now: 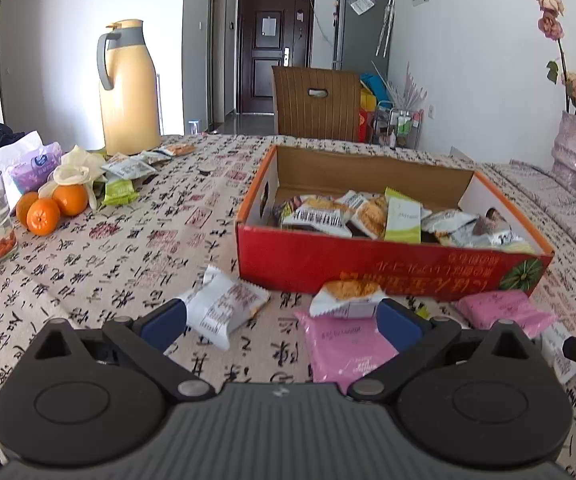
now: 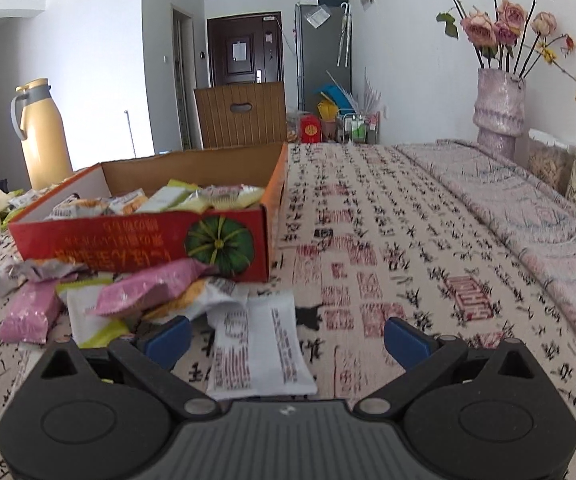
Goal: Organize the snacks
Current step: 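Withdraw both tools from the box toward the remaining snacks, then grasp the white printed packet with the right gripper while the left gripper grasps another white packet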
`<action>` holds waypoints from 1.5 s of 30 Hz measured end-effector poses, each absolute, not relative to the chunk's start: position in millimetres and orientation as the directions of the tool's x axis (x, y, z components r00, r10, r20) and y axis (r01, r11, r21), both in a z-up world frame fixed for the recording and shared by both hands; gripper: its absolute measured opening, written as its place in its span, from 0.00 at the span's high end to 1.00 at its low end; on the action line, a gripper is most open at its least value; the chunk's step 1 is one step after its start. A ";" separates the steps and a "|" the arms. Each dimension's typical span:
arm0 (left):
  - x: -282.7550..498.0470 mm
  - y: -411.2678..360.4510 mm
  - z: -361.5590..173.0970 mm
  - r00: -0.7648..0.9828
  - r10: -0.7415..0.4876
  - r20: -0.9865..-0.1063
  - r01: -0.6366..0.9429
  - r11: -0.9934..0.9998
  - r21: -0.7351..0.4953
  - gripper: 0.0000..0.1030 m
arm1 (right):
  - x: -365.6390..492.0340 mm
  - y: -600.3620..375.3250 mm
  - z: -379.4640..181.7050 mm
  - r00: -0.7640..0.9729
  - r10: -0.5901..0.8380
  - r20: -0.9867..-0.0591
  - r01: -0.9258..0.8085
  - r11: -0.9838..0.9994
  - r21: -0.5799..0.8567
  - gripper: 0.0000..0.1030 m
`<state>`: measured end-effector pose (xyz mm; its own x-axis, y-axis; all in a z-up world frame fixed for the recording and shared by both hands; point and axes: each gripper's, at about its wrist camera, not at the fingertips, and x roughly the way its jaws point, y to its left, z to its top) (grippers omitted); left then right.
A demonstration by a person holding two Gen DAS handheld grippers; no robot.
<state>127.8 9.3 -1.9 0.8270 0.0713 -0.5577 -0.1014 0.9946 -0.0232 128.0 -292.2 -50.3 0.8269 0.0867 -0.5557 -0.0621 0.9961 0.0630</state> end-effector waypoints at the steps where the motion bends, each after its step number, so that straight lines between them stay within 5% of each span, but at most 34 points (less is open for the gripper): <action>1: 127.0 9.6 -3.1 0.825 0.072 -0.560 -0.102 0.995 -0.022 0.00 | 127.8 -291.4 -52.1 0.825 0.087 -0.559 -0.063 0.996 0.062 0.00; 8: 125.1 11.5 -5.6 0.820 0.070 -0.568 -0.104 0.994 -0.028 0.00 | 138.7 -283.9 -58.9 0.806 0.068 -0.588 -0.062 0.998 0.030 0.04; 17: 124.6 11.8 -7.4 0.817 0.067 -0.573 -0.105 0.994 -0.034 0.00 | 147.1 -278.3 -66.8 0.778 0.079 -0.623 -0.084 0.996 0.022 0.34; 26: 124.5 11.9 -9.4 0.815 0.060 -0.577 -0.101 0.994 -0.039 0.00 | 143.9 -273.0 -66.8 0.777 0.112 -0.619 -0.130 0.991 0.016 0.52; 45: 138.2 31.3 -12.8 0.799 0.103 -0.593 -0.130 0.992 -0.002 0.00 | 119.2 -295.2 -51.4 0.840 0.018 -0.543 -0.001 0.999 0.032 0.60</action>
